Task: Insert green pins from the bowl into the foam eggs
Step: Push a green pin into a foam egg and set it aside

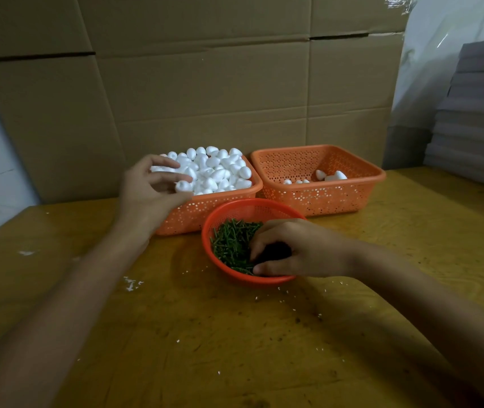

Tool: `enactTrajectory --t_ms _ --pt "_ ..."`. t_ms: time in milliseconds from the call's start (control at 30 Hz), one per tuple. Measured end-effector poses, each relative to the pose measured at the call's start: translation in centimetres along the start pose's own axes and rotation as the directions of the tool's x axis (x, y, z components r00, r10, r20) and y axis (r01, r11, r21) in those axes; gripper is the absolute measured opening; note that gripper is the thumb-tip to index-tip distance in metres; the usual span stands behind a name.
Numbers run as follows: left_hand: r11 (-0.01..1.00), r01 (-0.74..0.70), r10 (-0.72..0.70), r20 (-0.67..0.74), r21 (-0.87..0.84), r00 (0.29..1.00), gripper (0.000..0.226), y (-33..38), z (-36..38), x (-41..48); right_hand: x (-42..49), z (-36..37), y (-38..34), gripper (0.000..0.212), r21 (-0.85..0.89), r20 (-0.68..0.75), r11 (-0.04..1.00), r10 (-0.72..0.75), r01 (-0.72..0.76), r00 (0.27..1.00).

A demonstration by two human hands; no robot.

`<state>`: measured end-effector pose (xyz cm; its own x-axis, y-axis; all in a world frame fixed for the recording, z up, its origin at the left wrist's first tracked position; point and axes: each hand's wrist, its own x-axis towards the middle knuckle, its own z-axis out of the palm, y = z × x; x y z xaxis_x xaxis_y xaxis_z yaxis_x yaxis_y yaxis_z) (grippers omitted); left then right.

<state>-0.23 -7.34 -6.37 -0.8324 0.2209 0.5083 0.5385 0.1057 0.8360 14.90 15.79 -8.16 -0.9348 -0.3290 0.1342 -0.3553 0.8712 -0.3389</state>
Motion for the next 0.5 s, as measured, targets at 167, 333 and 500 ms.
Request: enactTrajectory --t_ms 167,333,500 --pt "0.994 -0.097 0.104 0.145 -0.057 0.984 0.038 1.2 0.6 -4.0 -0.2 0.0 -0.3 0.012 0.051 -0.071 0.999 0.003 0.000 0.997" --pt "0.989 -0.123 0.138 0.230 -0.077 0.963 0.041 2.0 1.3 -6.6 -0.1 0.1 -0.2 0.009 0.062 -0.107 0.998 0.005 0.001 0.994" --pt "0.975 -0.200 0.217 0.248 -0.091 0.944 0.047 1.4 1.4 -8.4 0.1 0.2 0.6 0.009 0.140 -0.231 0.989 0.072 -0.040 0.970"
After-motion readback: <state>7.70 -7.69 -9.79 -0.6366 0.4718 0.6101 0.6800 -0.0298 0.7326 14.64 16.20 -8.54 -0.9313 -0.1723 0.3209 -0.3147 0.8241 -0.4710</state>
